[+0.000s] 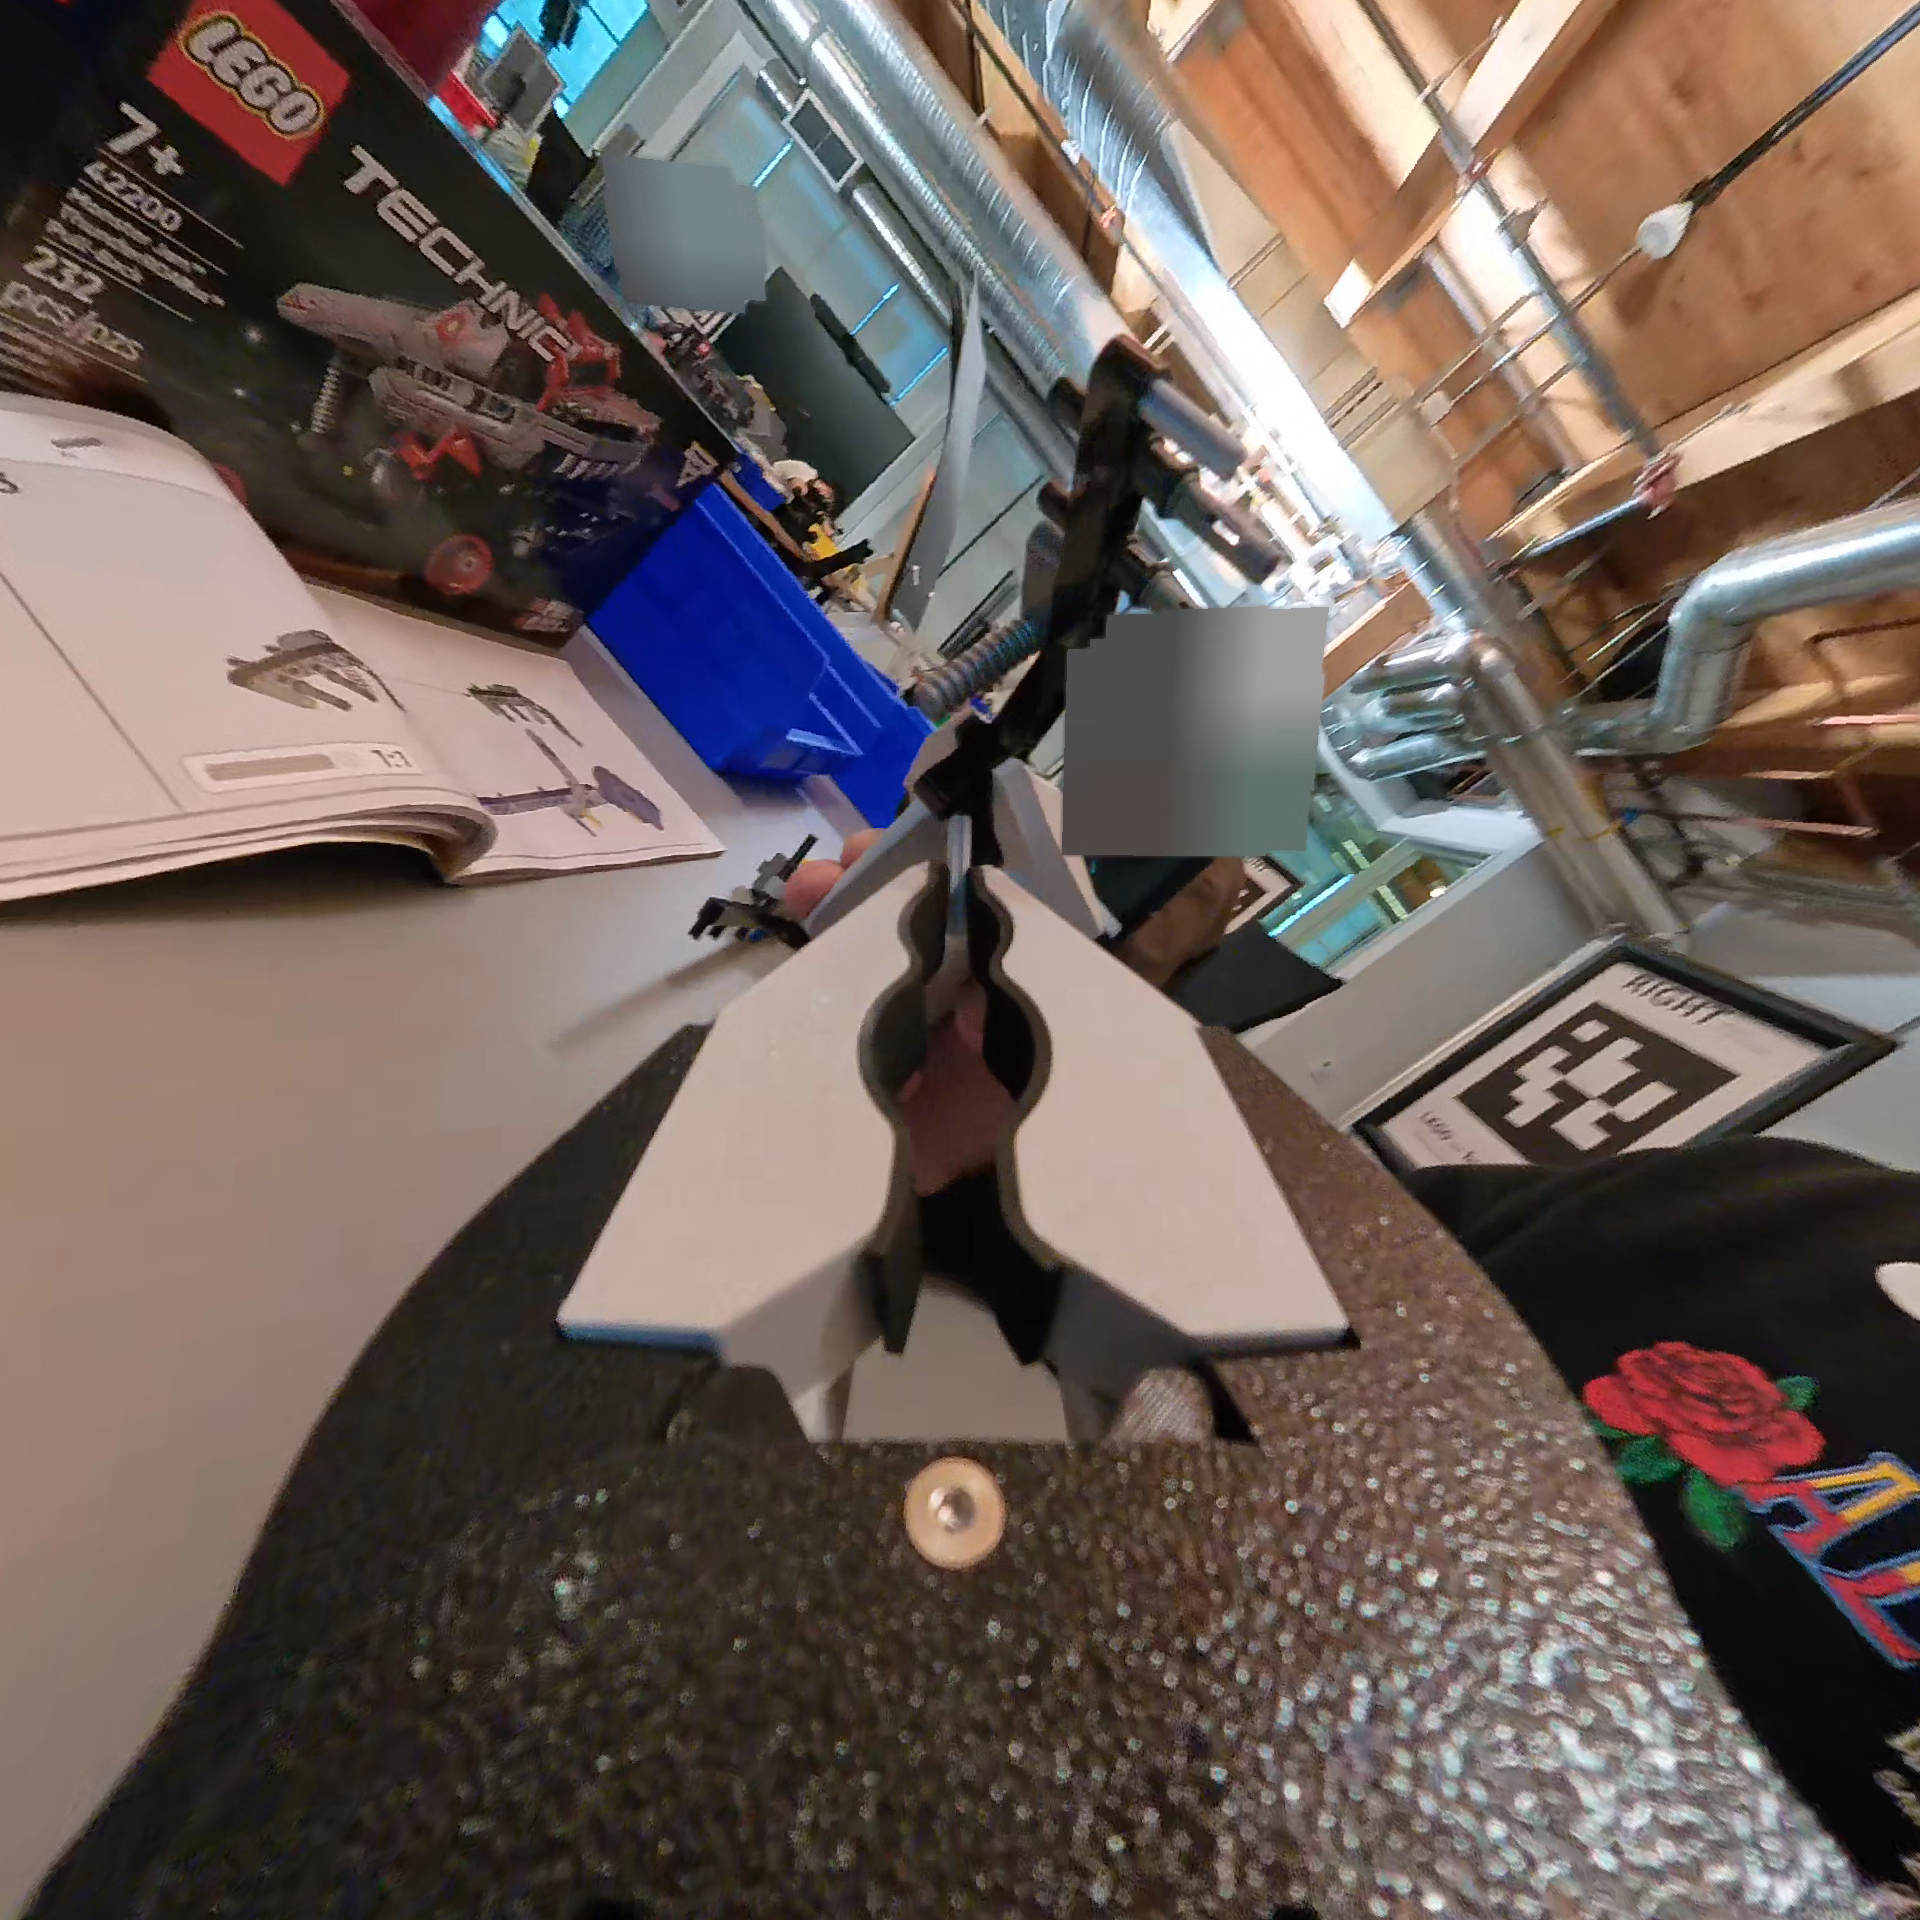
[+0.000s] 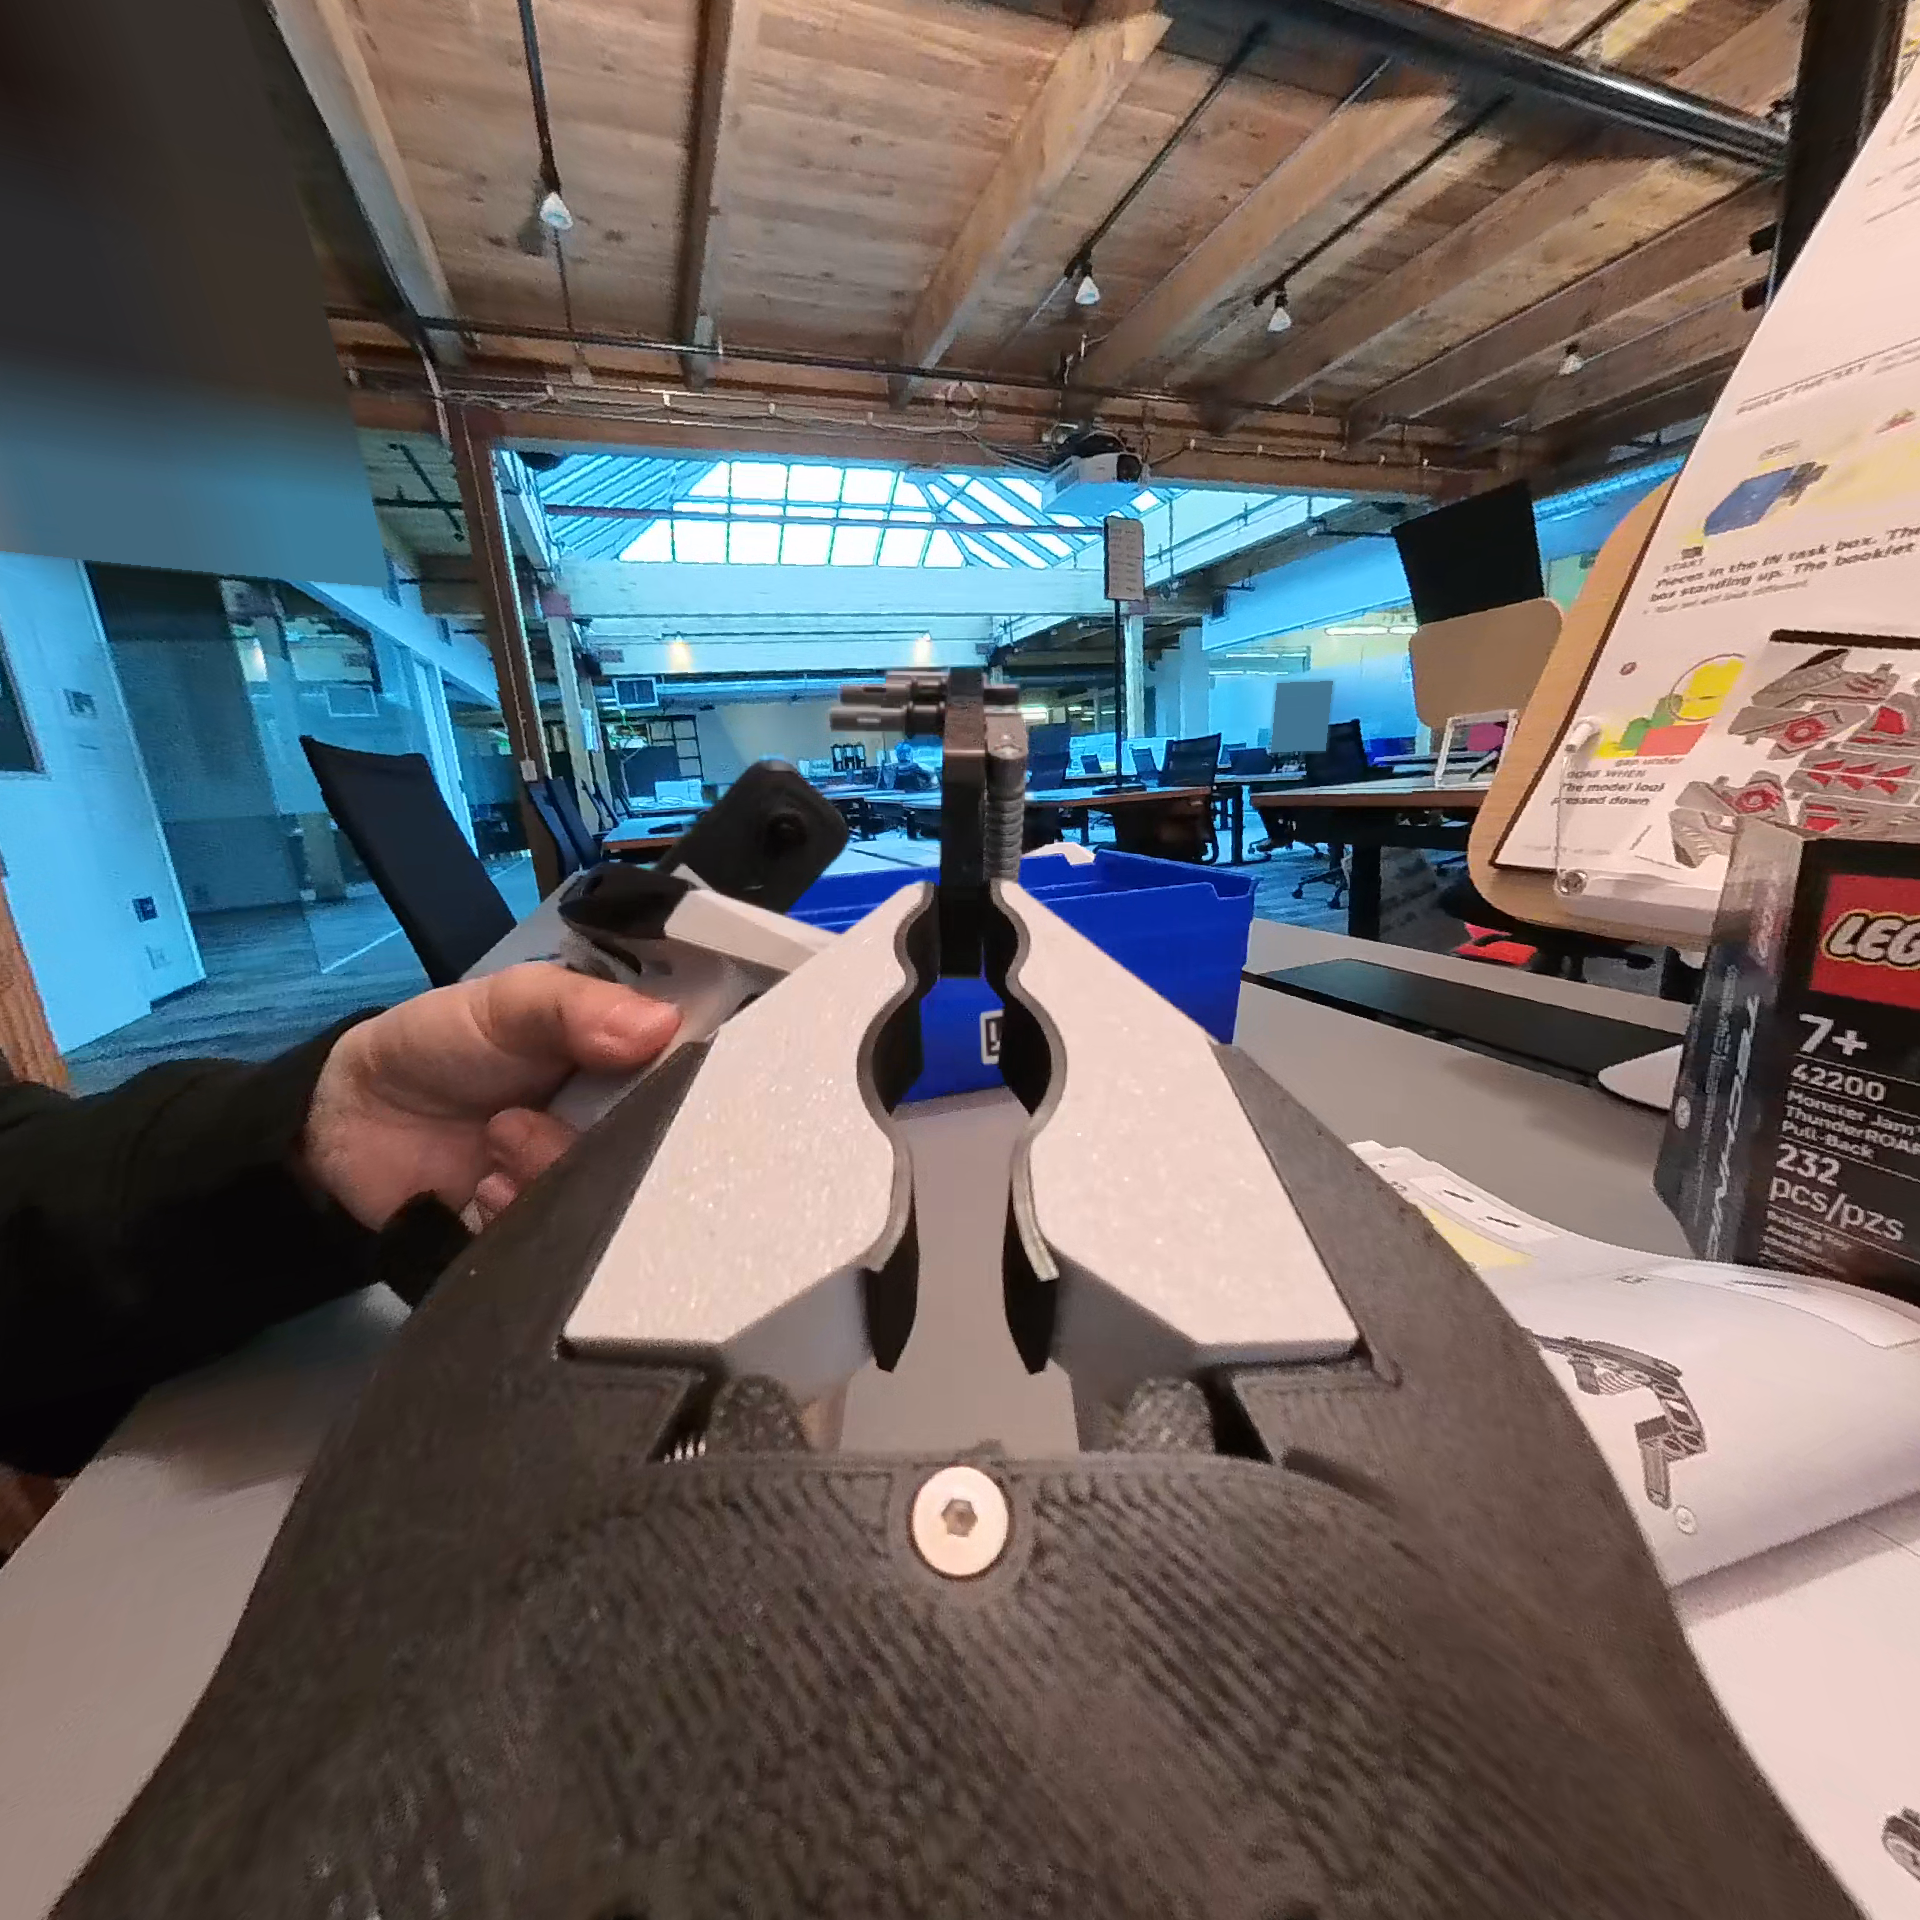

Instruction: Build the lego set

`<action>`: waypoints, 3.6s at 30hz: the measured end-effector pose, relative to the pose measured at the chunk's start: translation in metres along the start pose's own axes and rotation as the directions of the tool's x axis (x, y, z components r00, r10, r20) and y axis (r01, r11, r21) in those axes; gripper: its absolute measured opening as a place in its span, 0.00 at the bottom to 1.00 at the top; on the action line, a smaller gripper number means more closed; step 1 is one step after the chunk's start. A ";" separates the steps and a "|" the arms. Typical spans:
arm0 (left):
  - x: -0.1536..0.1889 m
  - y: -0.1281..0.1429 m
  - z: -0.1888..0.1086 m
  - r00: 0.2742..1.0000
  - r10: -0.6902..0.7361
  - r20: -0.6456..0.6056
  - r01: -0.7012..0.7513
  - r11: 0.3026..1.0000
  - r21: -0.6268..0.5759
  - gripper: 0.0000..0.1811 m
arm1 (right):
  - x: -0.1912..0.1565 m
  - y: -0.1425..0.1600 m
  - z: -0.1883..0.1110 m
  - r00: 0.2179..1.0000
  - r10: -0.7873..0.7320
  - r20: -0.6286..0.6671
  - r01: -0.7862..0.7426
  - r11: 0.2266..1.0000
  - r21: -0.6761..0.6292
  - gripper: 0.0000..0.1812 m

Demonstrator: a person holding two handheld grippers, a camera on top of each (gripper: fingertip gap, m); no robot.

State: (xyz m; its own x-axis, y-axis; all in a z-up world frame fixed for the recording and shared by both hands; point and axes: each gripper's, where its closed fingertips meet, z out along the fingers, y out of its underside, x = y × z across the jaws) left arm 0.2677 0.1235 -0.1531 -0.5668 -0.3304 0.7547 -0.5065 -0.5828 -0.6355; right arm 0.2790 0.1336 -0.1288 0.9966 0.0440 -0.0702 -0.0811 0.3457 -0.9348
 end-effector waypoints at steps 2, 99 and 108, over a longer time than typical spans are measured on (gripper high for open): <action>0.001 -0.001 0.000 0.998 -0.048 -0.030 0.048 0.999 0.015 0.01 | -0.002 0.000 0.000 1.000 -0.016 0.010 0.016 1.000 -0.002 0.03; 0.016 0.009 0.011 0.853 -0.431 -0.292 0.460 0.887 0.033 0.00 | -0.015 -0.005 -0.018 0.972 -0.104 0.213 0.136 0.980 -0.144 0.03; 0.015 0.007 0.012 0.956 -0.249 -0.153 0.266 0.959 0.098 0.00 | -0.014 -0.006 -0.017 0.969 -0.156 0.190 0.184 0.973 -0.139 0.04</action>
State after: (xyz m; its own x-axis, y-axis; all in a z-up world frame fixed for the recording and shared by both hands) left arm 0.2637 0.1052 -0.1439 -0.5151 -0.0571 0.8552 -0.5724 -0.7198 -0.3928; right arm 0.2661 0.1150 -0.1286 0.9754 0.1670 0.1439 0.1065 0.2145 -0.9709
